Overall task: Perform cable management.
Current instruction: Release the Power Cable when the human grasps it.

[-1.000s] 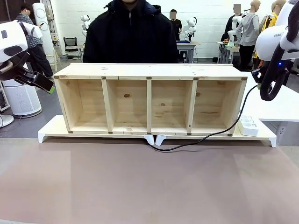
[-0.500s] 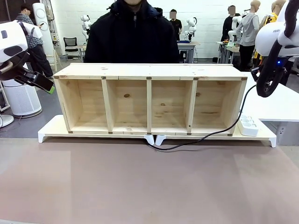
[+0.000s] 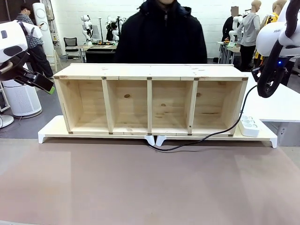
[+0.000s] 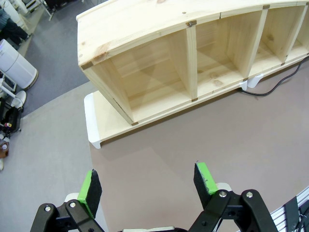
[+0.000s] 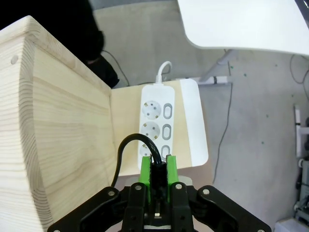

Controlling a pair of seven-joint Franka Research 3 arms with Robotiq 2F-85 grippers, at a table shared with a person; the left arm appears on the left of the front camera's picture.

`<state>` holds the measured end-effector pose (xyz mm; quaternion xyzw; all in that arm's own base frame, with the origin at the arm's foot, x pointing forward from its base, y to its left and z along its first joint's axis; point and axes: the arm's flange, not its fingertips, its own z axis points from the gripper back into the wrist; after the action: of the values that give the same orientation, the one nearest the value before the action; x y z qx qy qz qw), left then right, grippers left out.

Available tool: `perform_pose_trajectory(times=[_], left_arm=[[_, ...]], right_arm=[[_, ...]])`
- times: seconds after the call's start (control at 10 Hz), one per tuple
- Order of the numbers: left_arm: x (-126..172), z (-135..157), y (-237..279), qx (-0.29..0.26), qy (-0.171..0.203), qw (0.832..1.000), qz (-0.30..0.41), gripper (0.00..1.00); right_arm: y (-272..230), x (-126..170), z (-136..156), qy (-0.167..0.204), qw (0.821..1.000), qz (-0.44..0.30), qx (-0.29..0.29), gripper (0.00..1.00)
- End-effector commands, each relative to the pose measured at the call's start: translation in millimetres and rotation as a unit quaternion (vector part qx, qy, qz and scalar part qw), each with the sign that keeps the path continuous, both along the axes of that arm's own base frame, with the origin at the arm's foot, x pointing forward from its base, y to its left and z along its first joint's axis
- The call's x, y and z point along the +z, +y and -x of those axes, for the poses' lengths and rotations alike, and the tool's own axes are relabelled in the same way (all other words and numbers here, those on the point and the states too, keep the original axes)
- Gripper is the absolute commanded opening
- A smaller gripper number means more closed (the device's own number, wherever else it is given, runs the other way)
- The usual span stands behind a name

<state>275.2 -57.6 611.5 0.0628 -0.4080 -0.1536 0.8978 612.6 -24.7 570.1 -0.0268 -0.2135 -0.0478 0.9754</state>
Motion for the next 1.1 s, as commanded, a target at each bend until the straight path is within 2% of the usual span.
perform_pose_trajectory(times=[0.0,1.0], left_arm=[[0.1,-2.1,-0.4,0.001,-0.006,1.0,-0.001,1.0],[0.1,-2.1,-0.4,0.001,-0.006,1.0,-0.001,1.0]], right_arm=[[-0.5,-0.3,1.2,-0.003,1.0,0.004,0.001,0.16],[-0.5,-0.3,1.2,-0.003,1.0,0.004,0.001,0.16]])
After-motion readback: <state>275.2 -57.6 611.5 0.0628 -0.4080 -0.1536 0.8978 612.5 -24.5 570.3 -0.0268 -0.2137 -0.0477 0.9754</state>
